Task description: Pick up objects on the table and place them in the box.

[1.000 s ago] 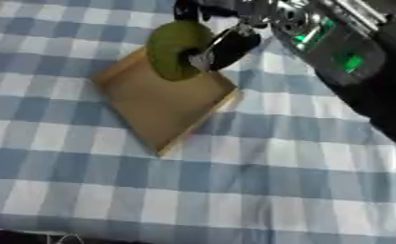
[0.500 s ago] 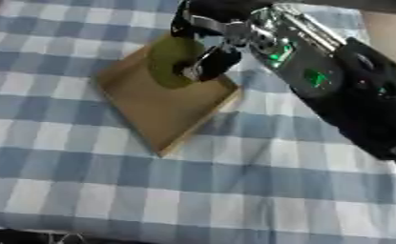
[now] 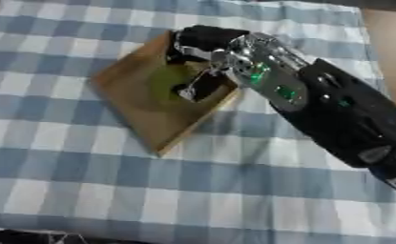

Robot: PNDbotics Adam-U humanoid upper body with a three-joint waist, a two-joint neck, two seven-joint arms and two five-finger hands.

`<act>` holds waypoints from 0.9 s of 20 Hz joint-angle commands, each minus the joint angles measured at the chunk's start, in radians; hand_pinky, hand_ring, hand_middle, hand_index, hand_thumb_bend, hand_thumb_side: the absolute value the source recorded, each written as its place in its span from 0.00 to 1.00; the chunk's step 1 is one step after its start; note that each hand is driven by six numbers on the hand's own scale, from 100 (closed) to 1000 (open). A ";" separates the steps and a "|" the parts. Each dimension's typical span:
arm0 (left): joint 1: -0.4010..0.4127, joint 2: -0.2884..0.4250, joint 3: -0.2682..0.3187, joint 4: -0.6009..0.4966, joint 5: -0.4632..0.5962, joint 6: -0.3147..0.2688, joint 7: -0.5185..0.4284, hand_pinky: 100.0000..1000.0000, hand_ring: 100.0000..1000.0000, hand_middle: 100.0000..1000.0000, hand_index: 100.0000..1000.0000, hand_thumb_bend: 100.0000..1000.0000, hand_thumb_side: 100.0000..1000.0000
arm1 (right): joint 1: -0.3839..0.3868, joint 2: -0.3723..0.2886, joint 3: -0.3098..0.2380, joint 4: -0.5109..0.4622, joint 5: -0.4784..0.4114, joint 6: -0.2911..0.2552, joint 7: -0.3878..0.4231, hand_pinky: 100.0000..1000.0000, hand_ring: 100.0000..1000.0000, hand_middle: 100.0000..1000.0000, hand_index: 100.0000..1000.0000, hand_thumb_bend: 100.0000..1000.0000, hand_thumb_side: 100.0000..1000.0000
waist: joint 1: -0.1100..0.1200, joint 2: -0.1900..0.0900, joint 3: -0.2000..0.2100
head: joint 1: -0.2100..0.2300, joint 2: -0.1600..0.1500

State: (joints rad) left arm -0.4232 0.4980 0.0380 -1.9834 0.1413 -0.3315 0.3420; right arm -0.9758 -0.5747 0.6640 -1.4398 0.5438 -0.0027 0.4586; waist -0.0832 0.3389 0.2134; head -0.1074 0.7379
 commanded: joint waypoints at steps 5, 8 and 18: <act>-0.013 0.013 0.001 -0.017 0.007 0.001 -0.005 0.68 0.56 0.56 0.79 0.00 0.59 | -0.013 -0.026 -0.024 -0.018 0.034 -0.030 0.040 0.75 0.83 0.72 0.81 0.31 0.14 | 0.005 -0.022 -0.004 | 0.001 -0.005; -0.013 0.013 0.001 -0.017 0.007 0.002 -0.005 0.68 0.56 0.56 0.79 0.00 0.59 | -0.012 -0.041 -0.042 -0.056 0.032 -0.016 0.043 0.78 0.85 0.75 0.84 0.31 0.10 | 0.006 -0.022 -0.007 | 0.002 -0.006; -0.010 0.018 0.004 -0.017 0.004 0.002 -0.004 0.68 0.56 0.56 0.79 0.00 0.58 | -0.007 -0.150 -0.198 -0.276 -0.016 0.059 0.000 0.79 0.86 0.76 0.84 0.26 0.00 | 0.006 -0.025 -0.018 | 0.015 -0.007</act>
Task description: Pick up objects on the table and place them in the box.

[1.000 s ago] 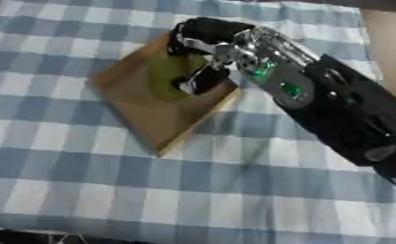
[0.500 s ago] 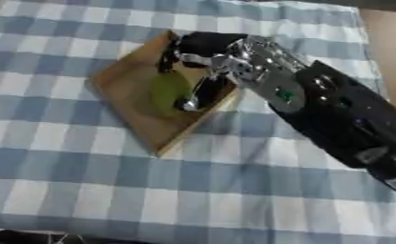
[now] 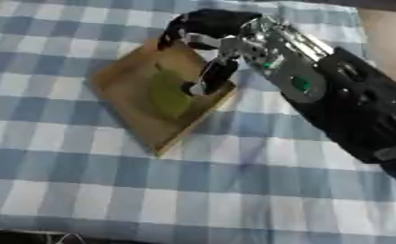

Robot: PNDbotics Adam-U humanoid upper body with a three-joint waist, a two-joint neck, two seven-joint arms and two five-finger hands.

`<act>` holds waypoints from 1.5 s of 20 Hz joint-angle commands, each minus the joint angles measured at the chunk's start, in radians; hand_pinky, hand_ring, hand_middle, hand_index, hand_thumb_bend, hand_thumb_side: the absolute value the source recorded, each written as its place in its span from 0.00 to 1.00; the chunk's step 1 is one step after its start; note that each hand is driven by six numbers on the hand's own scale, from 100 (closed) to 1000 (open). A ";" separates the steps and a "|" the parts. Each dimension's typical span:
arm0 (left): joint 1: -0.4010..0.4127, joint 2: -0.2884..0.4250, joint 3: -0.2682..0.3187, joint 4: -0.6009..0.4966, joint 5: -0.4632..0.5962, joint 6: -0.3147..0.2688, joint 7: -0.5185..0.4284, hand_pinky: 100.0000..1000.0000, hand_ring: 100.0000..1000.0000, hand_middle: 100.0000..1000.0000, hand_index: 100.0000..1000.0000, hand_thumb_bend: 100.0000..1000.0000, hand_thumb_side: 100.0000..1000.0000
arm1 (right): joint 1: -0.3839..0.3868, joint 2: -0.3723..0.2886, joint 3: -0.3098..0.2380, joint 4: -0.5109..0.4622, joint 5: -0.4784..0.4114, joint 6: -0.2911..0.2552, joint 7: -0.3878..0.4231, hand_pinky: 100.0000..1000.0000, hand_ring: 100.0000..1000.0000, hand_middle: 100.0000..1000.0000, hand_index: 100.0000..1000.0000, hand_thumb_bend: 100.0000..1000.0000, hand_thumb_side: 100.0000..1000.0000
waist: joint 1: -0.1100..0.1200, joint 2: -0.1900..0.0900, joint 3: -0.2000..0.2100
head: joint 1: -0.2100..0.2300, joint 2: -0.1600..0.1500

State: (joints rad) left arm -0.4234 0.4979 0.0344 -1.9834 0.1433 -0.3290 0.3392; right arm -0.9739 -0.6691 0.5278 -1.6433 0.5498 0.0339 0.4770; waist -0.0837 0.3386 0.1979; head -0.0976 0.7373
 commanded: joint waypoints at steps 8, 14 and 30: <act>-0.004 0.023 0.018 -0.017 -0.007 -0.006 0.011 0.68 0.56 0.56 0.79 0.00 0.58 | 0.052 -0.156 -0.303 -0.292 -0.125 0.137 -0.183 0.79 0.85 0.76 0.84 0.17 0.00 | 0.014 -0.022 -0.015 | 0.020 -0.006; 0.002 0.024 0.033 -0.017 -0.017 -0.014 0.035 0.68 0.56 0.56 0.79 0.00 0.57 | 0.146 -0.168 -0.481 -0.356 -0.233 0.113 -0.554 0.80 0.84 0.74 0.81 0.00 0.00 | 0.026 -0.016 -0.024 | 0.029 -0.008; 0.015 0.015 0.054 -0.017 -0.036 -0.036 0.085 0.68 0.56 0.55 0.79 0.00 0.55 | 0.350 0.015 -0.635 -0.357 -0.370 -0.226 -0.880 0.83 0.84 0.75 0.78 0.00 0.31 | 0.058 0.001 -0.036 | 0.030 -0.022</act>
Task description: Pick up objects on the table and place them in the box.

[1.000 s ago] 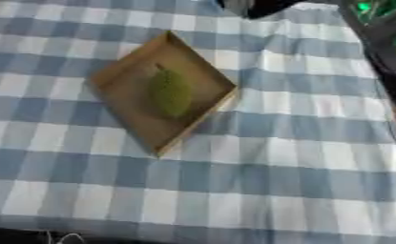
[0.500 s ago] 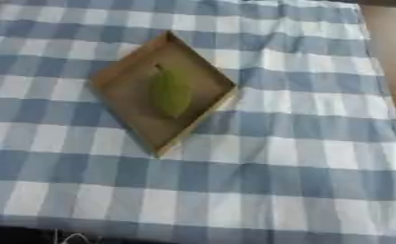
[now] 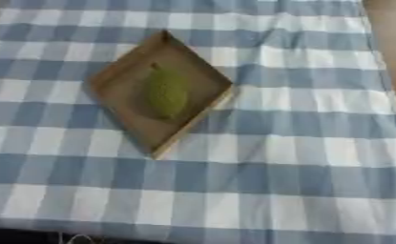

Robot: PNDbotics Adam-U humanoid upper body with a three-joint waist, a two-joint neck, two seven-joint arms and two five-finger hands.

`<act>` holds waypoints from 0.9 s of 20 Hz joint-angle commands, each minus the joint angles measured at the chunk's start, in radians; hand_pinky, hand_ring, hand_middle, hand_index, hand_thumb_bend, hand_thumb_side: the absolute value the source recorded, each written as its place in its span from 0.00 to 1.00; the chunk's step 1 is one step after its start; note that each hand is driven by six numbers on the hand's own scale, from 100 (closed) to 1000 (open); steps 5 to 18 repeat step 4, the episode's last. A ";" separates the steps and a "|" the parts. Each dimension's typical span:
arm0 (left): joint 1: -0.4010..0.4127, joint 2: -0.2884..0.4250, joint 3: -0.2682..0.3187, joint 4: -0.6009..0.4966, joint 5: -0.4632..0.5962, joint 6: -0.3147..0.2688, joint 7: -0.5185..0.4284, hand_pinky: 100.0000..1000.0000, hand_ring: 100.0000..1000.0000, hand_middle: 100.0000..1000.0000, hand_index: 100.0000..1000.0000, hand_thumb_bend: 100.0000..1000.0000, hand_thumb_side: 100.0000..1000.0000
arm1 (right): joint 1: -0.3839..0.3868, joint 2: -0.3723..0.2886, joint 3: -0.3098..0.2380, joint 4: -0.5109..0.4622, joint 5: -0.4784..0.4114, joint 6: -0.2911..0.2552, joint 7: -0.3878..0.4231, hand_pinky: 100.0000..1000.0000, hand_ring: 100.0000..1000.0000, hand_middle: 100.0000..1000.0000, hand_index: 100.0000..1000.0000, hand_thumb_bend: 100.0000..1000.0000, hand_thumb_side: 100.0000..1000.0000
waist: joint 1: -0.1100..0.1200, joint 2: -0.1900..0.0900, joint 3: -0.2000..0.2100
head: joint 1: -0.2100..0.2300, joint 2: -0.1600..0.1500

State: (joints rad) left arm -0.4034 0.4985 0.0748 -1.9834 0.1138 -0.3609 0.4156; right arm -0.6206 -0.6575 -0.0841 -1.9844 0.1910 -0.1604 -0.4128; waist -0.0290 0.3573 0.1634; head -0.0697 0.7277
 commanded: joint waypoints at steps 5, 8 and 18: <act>-0.005 0.013 0.016 -0.017 -0.008 -0.008 0.014 0.68 0.56 0.55 0.79 0.00 0.55 | 0.012 0.019 -0.034 -0.016 -0.016 -0.053 0.020 0.83 0.84 0.75 0.78 0.00 0.30 | 0.002 -0.016 -0.003 | -0.003 -0.021; -0.005 0.013 0.016 -0.017 -0.008 -0.008 0.014 0.68 0.56 0.55 0.79 0.00 0.55 | 0.012 0.019 -0.034 -0.016 -0.016 -0.053 0.020 0.83 0.84 0.75 0.78 0.00 0.30 | 0.002 -0.016 -0.003 | -0.003 -0.021; -0.005 0.013 0.016 -0.017 -0.008 -0.008 0.014 0.68 0.56 0.55 0.79 0.00 0.55 | 0.012 0.019 -0.034 -0.016 -0.016 -0.053 0.020 0.83 0.84 0.75 0.78 0.00 0.30 | 0.002 -0.016 -0.003 | -0.003 -0.021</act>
